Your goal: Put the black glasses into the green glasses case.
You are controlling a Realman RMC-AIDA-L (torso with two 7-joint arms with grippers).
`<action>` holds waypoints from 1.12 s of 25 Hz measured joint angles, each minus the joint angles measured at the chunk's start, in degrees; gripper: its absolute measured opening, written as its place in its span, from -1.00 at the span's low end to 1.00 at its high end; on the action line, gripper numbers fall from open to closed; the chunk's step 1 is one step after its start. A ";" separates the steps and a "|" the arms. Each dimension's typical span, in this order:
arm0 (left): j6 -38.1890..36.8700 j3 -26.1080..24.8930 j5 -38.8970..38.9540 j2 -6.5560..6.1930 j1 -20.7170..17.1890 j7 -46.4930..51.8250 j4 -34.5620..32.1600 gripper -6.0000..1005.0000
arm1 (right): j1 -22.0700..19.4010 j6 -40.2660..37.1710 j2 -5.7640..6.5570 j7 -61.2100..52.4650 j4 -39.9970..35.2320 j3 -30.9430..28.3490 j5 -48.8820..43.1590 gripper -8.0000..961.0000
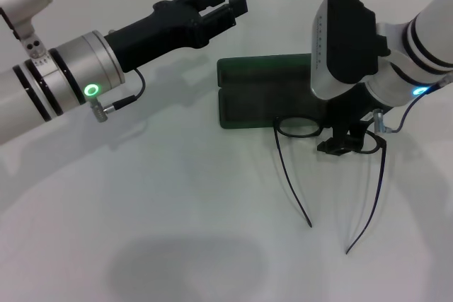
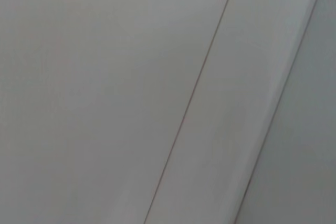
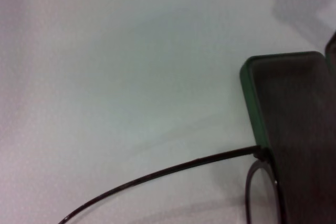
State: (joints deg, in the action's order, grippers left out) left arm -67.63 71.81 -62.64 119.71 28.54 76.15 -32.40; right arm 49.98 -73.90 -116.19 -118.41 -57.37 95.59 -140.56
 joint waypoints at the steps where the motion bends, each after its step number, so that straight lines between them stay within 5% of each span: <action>1: 0.17 0.00 0.00 0.00 0.20 0.02 0.25 0.08 | 0.01 0.13 0.00 -0.05 0.11 0.20 0.10 -0.18; 8: 0.53 0.00 0.06 0.00 0.42 -0.18 0.67 0.08 | 0.03 0.69 0.00 -0.45 0.38 0.51 0.38 -0.25; 21: 0.36 0.00 -0.33 -0.06 0.41 -0.22 0.30 0.08 | -1.00 0.66 0.04 -1.04 -0.80 -0.51 0.44 -0.69; 28: -1.22 -0.01 -0.44 -0.17 0.27 -0.33 0.12 0.08 | -3.91 -5.44 0.34 -0.31 -7.45 -8.51 1.17 -0.74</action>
State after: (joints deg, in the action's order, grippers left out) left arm -68.85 71.80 -63.08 119.54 28.81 75.82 -32.28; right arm 46.07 -79.34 -115.85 -118.72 -64.82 87.08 -139.38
